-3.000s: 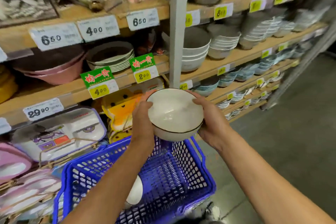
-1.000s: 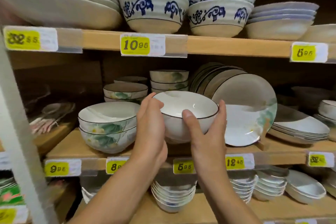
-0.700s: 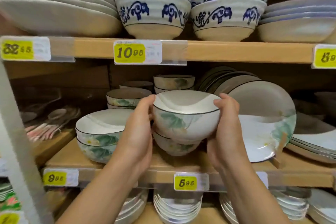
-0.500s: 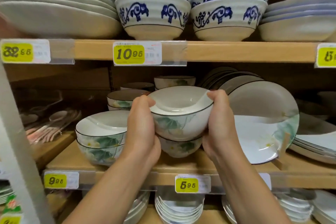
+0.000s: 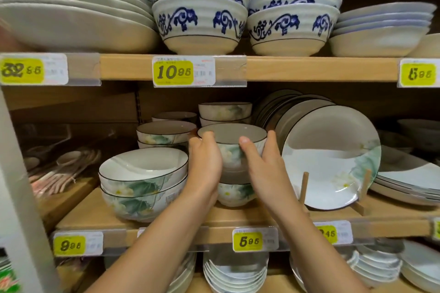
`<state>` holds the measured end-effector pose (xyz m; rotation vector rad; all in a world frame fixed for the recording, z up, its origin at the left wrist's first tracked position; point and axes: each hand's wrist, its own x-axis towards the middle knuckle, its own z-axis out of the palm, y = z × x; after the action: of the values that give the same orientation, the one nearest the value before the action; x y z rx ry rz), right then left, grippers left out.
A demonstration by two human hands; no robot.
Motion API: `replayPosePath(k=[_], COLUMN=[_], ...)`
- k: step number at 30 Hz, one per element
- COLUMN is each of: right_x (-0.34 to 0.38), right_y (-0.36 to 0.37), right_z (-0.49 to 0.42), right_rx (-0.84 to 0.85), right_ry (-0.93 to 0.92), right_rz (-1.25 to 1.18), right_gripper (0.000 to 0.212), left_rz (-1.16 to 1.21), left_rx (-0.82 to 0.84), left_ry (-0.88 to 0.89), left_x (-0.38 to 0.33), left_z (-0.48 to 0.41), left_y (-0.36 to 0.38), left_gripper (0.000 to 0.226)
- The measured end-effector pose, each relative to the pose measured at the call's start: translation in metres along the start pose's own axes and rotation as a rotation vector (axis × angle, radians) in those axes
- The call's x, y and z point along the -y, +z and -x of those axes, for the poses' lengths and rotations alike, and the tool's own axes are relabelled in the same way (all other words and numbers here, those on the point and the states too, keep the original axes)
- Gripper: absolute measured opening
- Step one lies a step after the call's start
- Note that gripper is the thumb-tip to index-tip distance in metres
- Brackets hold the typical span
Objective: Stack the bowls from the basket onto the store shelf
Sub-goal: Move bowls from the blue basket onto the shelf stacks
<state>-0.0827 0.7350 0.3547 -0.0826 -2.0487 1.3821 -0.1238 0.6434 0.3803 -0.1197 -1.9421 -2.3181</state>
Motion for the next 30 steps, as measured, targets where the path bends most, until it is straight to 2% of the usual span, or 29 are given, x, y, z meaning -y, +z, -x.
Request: replayPosePath(k=[3,5,7,11,16,22,30], right_x=[-0.006,-0.010,-0.015,-0.022,-0.029,-0.042,-0.040], right_y=[0.007,0.012,0.015,0.019,0.021,0.023,0.027], right_z=[0.000,0.000,0.001,0.002,0.005,0.007,0.005], right_rx=[-0.035,-0.066,-0.085,-0.116,-0.136,-0.172,-0.261], right_ry=[0.041,0.052,0.068,0.071,0.068,0.080,0.060], right_rz=[0.038,0.021,0.024,0.054,0.079,0.159,0.180], right_gripper=[0.069,0.062,0.073,0.080,0.077,0.048,0.053], left_rz=[-0.069,-0.107,-0.108,-0.127,-0.147,-0.182,-0.265], left_rx=[0.016,-0.004,-0.020,-0.027,-0.039,-0.021,-0.061], left_ry=[0.011,0.017,0.027,0.033,0.070,0.072,0.133], left_x=[0.011,0.017,0.025,0.037,0.048,0.054,0.052], left_z=[-0.001,-0.001,-0.002,-0.006,-0.004,-0.008,-0.006], left_y=[-0.002,-0.001,-0.001,-0.002,-0.002,-0.002,0.000], left_gripper=[0.022,0.020,0.020,0.033,0.030,0.039,0.051])
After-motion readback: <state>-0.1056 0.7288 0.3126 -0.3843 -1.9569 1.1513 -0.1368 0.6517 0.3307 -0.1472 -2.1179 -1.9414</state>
